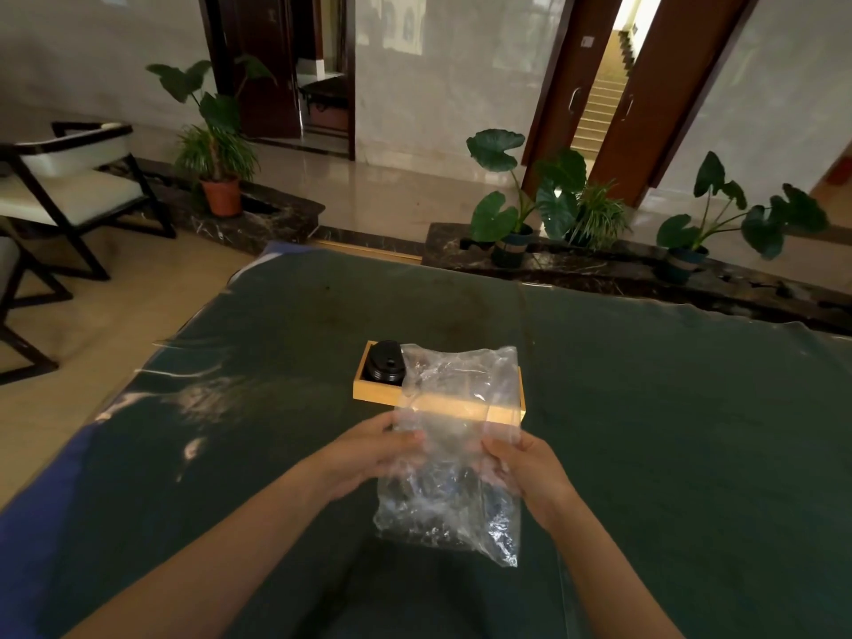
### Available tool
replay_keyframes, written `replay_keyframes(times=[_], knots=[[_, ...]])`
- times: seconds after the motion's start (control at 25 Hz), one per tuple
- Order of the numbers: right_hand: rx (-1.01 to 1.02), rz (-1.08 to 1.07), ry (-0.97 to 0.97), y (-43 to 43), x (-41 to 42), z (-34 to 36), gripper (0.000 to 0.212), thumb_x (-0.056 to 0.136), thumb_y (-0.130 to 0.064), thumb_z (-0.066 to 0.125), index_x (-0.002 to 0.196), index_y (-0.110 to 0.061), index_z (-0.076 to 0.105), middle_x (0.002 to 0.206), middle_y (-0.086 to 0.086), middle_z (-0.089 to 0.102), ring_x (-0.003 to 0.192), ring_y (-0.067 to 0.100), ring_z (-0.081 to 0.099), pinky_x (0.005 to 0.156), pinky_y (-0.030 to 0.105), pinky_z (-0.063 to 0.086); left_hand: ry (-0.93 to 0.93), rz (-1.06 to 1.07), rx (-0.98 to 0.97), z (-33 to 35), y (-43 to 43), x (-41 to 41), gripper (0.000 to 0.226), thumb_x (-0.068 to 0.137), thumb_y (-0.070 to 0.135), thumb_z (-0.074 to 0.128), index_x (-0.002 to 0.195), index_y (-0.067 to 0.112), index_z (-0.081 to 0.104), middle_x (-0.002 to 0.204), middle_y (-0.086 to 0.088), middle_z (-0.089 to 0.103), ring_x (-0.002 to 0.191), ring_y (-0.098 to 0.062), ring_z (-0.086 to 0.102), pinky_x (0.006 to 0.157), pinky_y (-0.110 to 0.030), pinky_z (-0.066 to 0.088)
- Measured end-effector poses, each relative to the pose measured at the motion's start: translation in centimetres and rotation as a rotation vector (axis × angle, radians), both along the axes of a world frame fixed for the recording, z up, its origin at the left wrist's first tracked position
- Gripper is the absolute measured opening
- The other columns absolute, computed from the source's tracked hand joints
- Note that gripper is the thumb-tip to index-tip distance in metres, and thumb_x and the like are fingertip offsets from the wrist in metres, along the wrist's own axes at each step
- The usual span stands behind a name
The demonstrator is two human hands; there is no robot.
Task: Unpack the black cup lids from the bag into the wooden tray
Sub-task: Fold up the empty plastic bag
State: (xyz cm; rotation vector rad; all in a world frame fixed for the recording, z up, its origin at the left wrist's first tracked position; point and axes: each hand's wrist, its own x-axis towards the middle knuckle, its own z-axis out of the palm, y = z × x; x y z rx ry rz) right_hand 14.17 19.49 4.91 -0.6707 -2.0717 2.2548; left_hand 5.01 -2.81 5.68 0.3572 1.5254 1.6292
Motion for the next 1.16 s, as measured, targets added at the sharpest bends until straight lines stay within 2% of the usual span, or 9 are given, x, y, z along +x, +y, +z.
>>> replay_keyframes(times=[0.12,0.32,0.56,0.68,0.84,0.92,1.0,1.08,1.16], knots=[[-0.056,0.036,0.01,0.5,0.3,0.2,0.018,0.084,-0.018,0.066,0.097,-0.008,0.073,0.085,0.007,0.077,0.076,0.02,0.072,0.062,0.025,0.056,-0.005,0.119,-0.035,0.4,0.0,-0.6,0.036,0.082,0.017,0.066,0.117,0.01,0.06,0.108,-0.014,0.069,0.1,-0.027,0.065,0.089,-0.047,0.051],[-0.079,0.058,-0.016,1.6,1.1,0.2,0.025,0.075,-0.021,0.071,0.098,-0.014,0.074,0.074,-0.004,0.072,0.061,0.006,0.06,0.054,0.017,0.05,0.003,0.185,-0.012,0.5,-0.7,-1.4,0.034,0.083,0.003,0.063,0.116,0.009,0.06,0.102,-0.014,0.071,0.091,-0.028,0.068,0.07,-0.033,0.057],[-0.271,0.051,0.087,0.9,1.7,0.4,0.033,0.071,-0.008,0.072,0.103,-0.014,0.072,0.097,0.014,0.069,0.084,0.023,0.065,0.075,0.032,0.056,-0.116,0.087,0.182,-0.3,-1.9,-1.8,0.051,0.075,0.008,0.069,0.123,0.016,0.057,0.114,-0.016,0.066,0.104,-0.035,0.062,0.077,-0.039,0.054],[-0.417,0.043,0.151,0.5,1.9,0.7,0.041,0.076,-0.002,0.065,0.113,-0.019,0.068,0.107,0.013,0.071,0.095,0.027,0.068,0.083,0.039,0.058,-0.187,0.097,0.283,-0.2,-2.0,-1.4,0.048,0.078,0.0,0.06,0.124,0.014,0.057,0.107,-0.018,0.068,0.094,-0.032,0.066,0.073,-0.038,0.056],[-0.453,-0.001,0.176,0.5,2.4,0.9,0.013,0.059,-0.012,0.082,0.07,-0.014,0.075,0.088,0.011,0.075,0.077,0.024,0.072,0.064,0.035,0.059,-0.253,0.156,0.361,1.4,-1.3,-0.3,0.041,0.078,-0.01,0.048,0.115,0.002,0.061,0.095,-0.019,0.066,0.077,-0.027,0.067,0.066,-0.037,0.059],[-0.432,-0.006,0.183,0.5,2.4,0.7,0.009,0.062,-0.007,0.074,0.068,-0.012,0.075,0.082,0.01,0.076,0.073,0.023,0.073,0.062,0.034,0.059,-0.135,0.191,0.293,2.4,-0.9,0.3,0.025,0.077,-0.009,0.052,0.093,0.0,0.069,0.088,-0.015,0.069,0.078,-0.028,0.066,0.072,-0.039,0.055],[-0.445,-0.037,0.15,0.6,2.3,0.1,0.021,0.069,-0.002,0.063,0.085,-0.005,0.075,0.087,0.014,0.075,0.078,0.026,0.072,0.064,0.035,0.059,0.088,0.249,0.204,3.0,-0.5,0.5,0.02,0.08,-0.011,0.053,0.073,0.0,0.068,0.075,-0.01,0.07,0.07,-0.023,0.064,0.068,-0.035,0.055],[-0.504,-0.059,0.107,1.0,2.5,-0.2,0.035,0.078,-0.004,0.058,0.113,0.001,0.063,0.099,0.017,0.071,0.089,0.028,0.069,0.075,0.038,0.059,0.44,0.293,0.119,3.4,-0.4,0.3,0.035,0.083,-0.018,0.047,0.064,0.006,0.066,0.068,-0.005,0.067,0.067,-0.018,0.061,0.066,-0.03,0.052],[-0.56,-0.025,0.05,1.5,3.1,-0.3,0.045,0.09,-0.027,0.053,0.129,-0.006,0.051,0.117,0.019,0.065,0.105,0.032,0.064,0.088,0.044,0.054,0.764,0.28,0.068,3.7,-0.4,0.0,0.055,0.08,-0.023,0.045,0.06,0.022,0.068,0.066,0.009,0.067,0.067,-0.009,0.062,0.068,-0.022,0.048]])
